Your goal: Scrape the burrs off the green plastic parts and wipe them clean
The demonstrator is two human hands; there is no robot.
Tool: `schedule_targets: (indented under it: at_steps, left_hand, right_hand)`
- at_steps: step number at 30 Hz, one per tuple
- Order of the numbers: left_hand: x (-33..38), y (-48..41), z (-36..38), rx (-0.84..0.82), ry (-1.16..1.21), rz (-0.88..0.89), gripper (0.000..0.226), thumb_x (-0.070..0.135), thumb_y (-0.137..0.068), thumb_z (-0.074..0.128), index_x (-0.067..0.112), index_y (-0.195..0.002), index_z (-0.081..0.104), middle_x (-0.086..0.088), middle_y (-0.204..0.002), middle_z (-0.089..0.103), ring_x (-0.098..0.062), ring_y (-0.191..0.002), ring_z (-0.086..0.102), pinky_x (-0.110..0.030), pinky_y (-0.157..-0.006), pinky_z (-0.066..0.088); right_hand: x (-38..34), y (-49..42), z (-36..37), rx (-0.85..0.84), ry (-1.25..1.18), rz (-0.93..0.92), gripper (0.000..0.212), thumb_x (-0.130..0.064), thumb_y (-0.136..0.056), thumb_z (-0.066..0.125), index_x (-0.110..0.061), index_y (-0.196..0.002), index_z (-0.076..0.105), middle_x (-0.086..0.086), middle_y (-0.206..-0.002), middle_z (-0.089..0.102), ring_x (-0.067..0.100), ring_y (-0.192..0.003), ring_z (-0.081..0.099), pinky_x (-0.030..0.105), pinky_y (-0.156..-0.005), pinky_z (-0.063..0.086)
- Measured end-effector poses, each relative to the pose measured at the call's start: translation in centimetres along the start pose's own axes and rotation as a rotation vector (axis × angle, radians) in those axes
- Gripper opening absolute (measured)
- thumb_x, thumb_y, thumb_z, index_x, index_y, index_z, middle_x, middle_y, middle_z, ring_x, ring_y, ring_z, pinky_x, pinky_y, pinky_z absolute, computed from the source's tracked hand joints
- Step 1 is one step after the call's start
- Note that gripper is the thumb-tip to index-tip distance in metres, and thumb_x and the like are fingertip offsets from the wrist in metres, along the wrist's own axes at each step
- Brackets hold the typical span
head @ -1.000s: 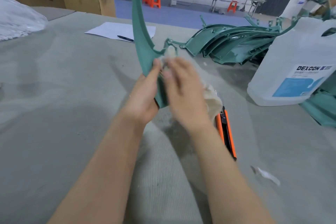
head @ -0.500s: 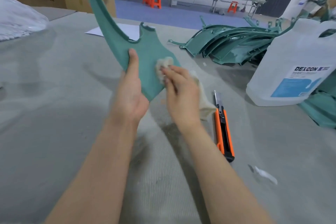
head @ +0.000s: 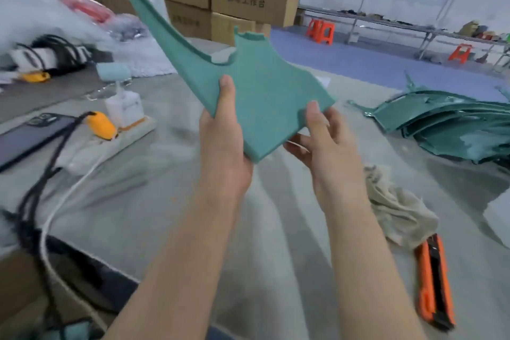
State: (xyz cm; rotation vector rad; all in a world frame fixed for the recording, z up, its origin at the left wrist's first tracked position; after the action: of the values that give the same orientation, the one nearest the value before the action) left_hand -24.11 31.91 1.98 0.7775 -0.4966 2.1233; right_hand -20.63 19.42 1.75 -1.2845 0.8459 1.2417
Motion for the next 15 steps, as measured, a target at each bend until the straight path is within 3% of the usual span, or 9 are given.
schedule_targets:
  at_steps: [3, 7, 9, 11, 13, 15]
  left_hand:
    - [6.2, -0.4, -3.7, 0.148, 0.0, 0.154, 0.03, 0.034, -0.099, 0.048, 0.014, -0.115, 0.063, -0.004, -0.1, 0.075, -0.02, -0.09, 0.072, -0.036, -0.071, 0.059]
    - [14.3, 0.8, -11.5, 0.43, 0.062, 0.354, 0.034, 0.028, -0.099, 0.049, 0.009, -0.125, 0.059, -0.009, -0.107, 0.072, -0.023, -0.091, 0.072, -0.042, -0.078, 0.059]
    - [17.5, 2.4, -16.1, 0.552, 0.089, 0.447, 0.033, 0.023, -0.099, 0.047, 0.007, -0.125, 0.058, -0.01, -0.11, 0.071, -0.024, -0.091, 0.071, -0.042, -0.079, 0.059]
    - [20.1, 4.8, -20.8, 0.665, 0.101, 0.508, 0.029, 0.019, -0.098, 0.046, 0.008, -0.121, 0.06, -0.008, -0.107, 0.071, -0.022, -0.09, 0.071, -0.038, -0.08, 0.059]
    - [21.3, 7.1, -25.5, 0.773, 0.123, 0.507, 0.027, 0.018, -0.098, 0.045, 0.009, -0.119, 0.06, -0.01, -0.111, 0.07, -0.025, -0.099, 0.069, -0.04, -0.088, 0.055]
    - [21.4, 9.0, -29.8, 0.885, 0.168, 0.441, 0.022, 0.019, -0.098, 0.045, 0.011, -0.111, 0.061, -0.011, -0.11, 0.069, -0.026, -0.097, 0.068, -0.038, -0.085, 0.054]
  right_hand:
    - [-0.3, 0.8, 8.9, -0.222, -0.17, 0.076, 0.019, -0.017, -0.097, 0.056, -0.014, -0.115, 0.057, -0.008, -0.075, 0.072, 0.007, -0.06, 0.063, 0.019, -0.054, 0.05]
    - [1.2, 4.2, 20.1, -0.475, -0.289, 0.21, 0.012, -0.01, -0.096, 0.058, -0.013, -0.107, 0.058, -0.006, -0.072, 0.069, 0.006, -0.058, 0.063, 0.021, -0.05, 0.05]
    - [2.6, 7.1, 25.4, -0.602, -0.269, 0.245, 0.01, -0.012, -0.095, 0.06, -0.014, -0.104, 0.059, -0.001, -0.08, 0.069, 0.009, -0.064, 0.063, 0.023, -0.054, 0.052]
    - [4.6, 10.4, 30.1, -0.715, -0.236, 0.299, 0.014, -0.016, -0.094, 0.062, -0.013, -0.107, 0.06, 0.006, -0.098, 0.07, 0.015, -0.078, 0.066, 0.031, -0.066, 0.058]
    - [7.2, 14.0, 33.9, -0.807, -0.156, 0.377, 0.023, -0.019, -0.094, 0.063, -0.011, -0.115, 0.057, 0.011, -0.111, 0.069, 0.023, -0.09, 0.069, 0.035, -0.067, 0.058]
    - [10.3, 17.4, 36.6, -0.898, -0.106, 0.514, 0.036, -0.017, -0.095, 0.062, -0.007, -0.127, 0.049, 0.016, -0.12, 0.064, 0.031, -0.1, 0.067, 0.04, -0.071, 0.059]
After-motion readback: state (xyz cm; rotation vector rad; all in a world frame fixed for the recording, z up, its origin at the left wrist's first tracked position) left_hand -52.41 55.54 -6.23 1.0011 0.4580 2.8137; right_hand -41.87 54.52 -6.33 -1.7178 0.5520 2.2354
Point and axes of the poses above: each hand's wrist, its own y-axis away from the middle knuckle, its own z-axis out of the palm, x = y × z, the point moved 4 cm from there along -y, towards the middle knuckle
